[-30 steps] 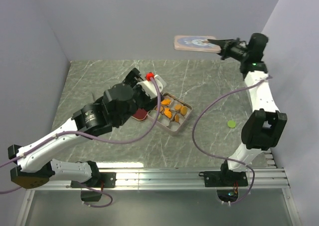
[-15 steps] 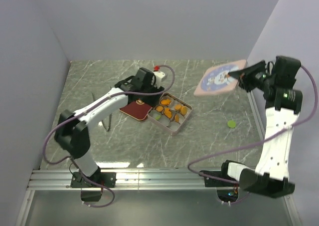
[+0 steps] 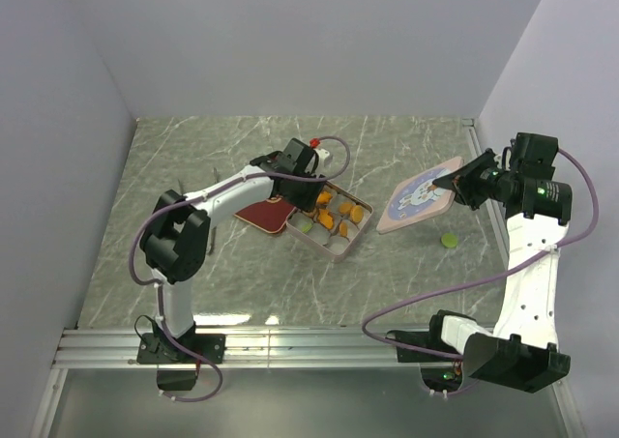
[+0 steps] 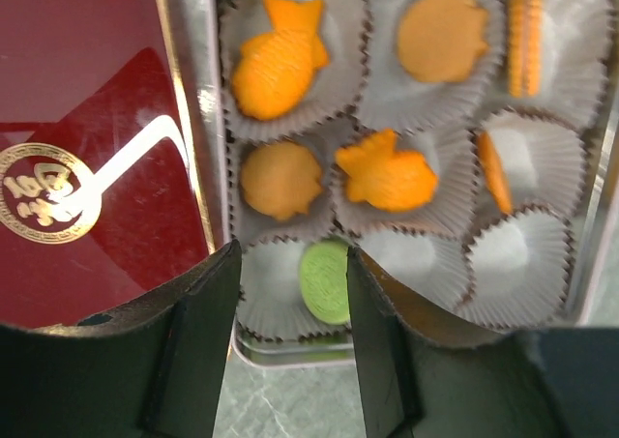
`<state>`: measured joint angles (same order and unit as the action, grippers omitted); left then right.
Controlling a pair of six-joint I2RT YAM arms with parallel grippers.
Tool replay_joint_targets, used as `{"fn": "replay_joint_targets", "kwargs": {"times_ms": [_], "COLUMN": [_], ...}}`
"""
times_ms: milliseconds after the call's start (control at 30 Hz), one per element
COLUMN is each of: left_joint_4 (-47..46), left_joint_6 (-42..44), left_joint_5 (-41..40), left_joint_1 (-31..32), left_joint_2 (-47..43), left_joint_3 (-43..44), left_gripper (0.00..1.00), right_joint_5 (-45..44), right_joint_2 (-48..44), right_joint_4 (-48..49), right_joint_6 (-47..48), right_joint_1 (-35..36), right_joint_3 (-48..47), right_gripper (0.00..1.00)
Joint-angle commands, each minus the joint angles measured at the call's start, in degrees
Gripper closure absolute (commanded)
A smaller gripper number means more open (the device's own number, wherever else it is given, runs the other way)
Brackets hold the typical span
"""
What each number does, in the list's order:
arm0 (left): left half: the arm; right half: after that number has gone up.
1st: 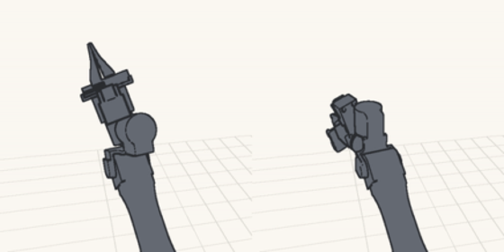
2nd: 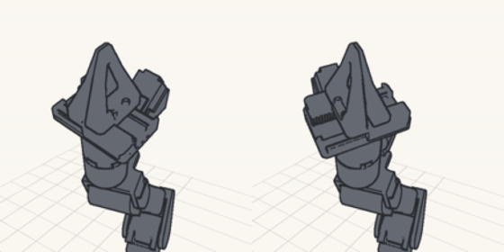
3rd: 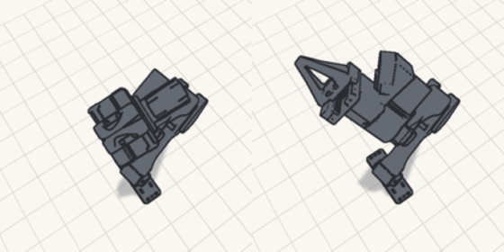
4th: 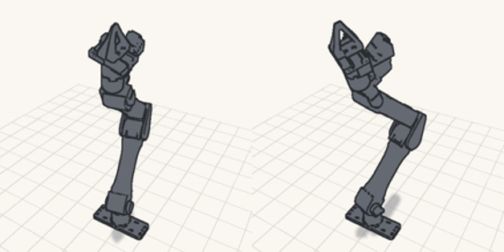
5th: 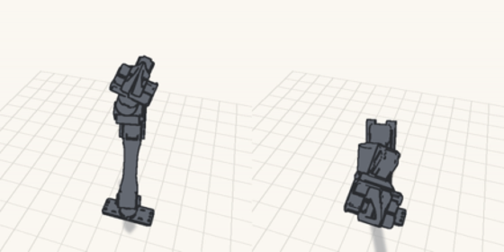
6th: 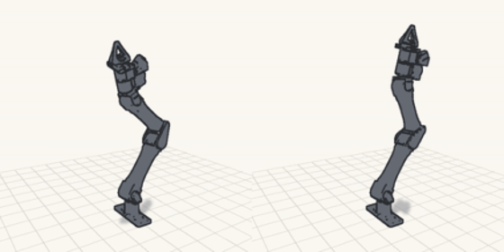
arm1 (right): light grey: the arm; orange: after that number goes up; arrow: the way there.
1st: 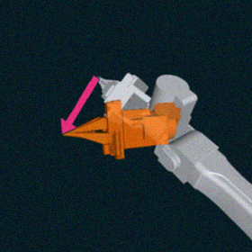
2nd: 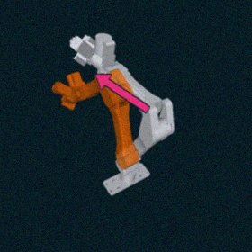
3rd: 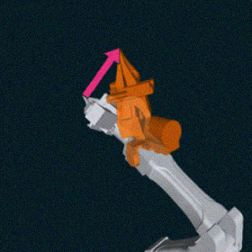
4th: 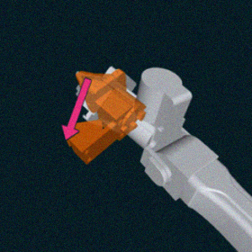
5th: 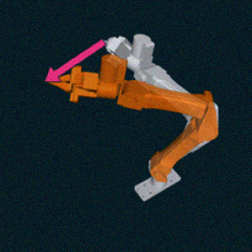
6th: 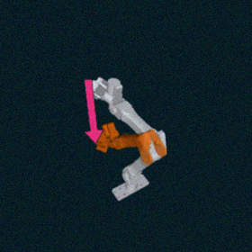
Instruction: Pack the cookies
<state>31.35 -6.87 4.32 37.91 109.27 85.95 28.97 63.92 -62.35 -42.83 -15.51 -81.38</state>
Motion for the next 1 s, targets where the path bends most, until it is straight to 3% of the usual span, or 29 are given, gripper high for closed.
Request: {"fn": "replay_joint_targets", "kwargs": {"times_ms": [0,600,700,733,833,967], "left_joint_4": [-1.4,0.9,1.5,1.8,2.9,4.9], "left_joint_6": [-1.8,-3.9,-4.8,-5.0,-5.8,-7.0], "left_joint_5": [-3.9,-7.2,-7.4,-7.3,-8.5,-11.1], "left_joint_1": [0.0,-2.3,-2.8,-2.8,-3.0,-3.3], "left_joint_2": [0.5,7.1,7.5,7.5,7.1,5.9], "left_joint_3": [3.3,5.1,5.1,4.9,4.3,3.2], "left_gripper": [0.47,0.58,0.69,0.81,0.93,0.98], "right_joint_5": [1.0,2.1,2.0,2.0,2.0,2.3], "right_joint_2": [0.3,-0.6,-0.8,-0.9,-1.0,-0.6], "right_joint_4": [1.2,2.5,2.4,2.4,2.4,2.6], "right_joint_6": [1.3,0.6,0.6,0.6,0.6,0.6], "right_joint_1": [0.7,1.4,1.3,1.3,1.4,1.5], "right_joint_3": [-2.0,1.6,1.7,1.7,1.8,1.8], "right_gripper": [1.00,1.00,1.00,1.00,1.00,1.00]}}
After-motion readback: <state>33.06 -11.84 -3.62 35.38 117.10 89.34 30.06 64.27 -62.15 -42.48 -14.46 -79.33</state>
